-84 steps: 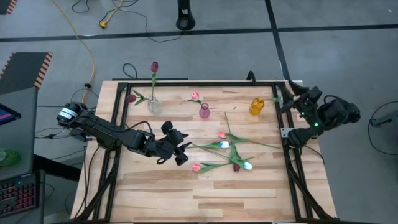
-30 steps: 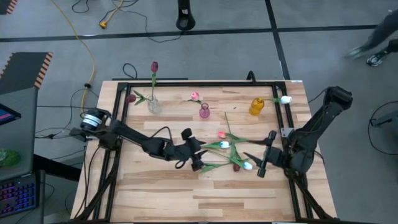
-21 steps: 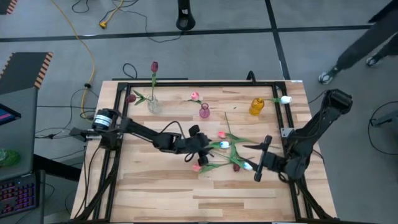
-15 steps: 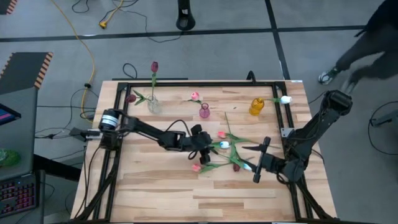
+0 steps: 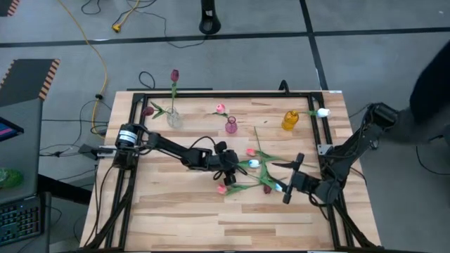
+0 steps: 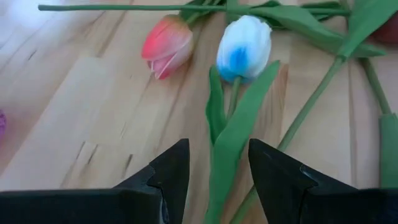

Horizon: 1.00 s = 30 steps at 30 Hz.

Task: Sort flowers into vase by color
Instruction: Put the top white flower into the yellow vase

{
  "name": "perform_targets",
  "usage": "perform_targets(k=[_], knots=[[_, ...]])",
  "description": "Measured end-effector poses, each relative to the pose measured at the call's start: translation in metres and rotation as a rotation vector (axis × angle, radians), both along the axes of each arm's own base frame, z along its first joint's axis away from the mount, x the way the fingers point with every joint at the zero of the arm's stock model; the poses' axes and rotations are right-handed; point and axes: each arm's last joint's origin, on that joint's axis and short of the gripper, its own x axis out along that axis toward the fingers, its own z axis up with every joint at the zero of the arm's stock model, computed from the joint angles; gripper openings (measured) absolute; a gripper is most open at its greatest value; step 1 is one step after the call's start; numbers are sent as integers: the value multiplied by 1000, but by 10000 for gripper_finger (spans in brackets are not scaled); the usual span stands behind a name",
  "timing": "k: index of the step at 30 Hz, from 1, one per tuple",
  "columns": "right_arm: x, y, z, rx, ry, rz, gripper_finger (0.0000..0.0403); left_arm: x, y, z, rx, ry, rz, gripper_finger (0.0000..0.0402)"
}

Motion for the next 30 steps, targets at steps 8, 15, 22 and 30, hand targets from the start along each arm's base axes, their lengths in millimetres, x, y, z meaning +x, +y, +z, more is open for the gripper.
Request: perform_targets(k=[8,15,22,30], knots=[[2,-2,0,3,-1,-11,249,-4,0,-4,-5,57,12,153],[2,-2,0,6,-2,-11,249,-5,2,-4,12,60,35,153],[2,-2,0,6,-2,-11,249,-6,3,-6,-5,78,43,151],[2,-2,0,6,-2,-11,249,-9,3,-8,-10,116,42,91]])
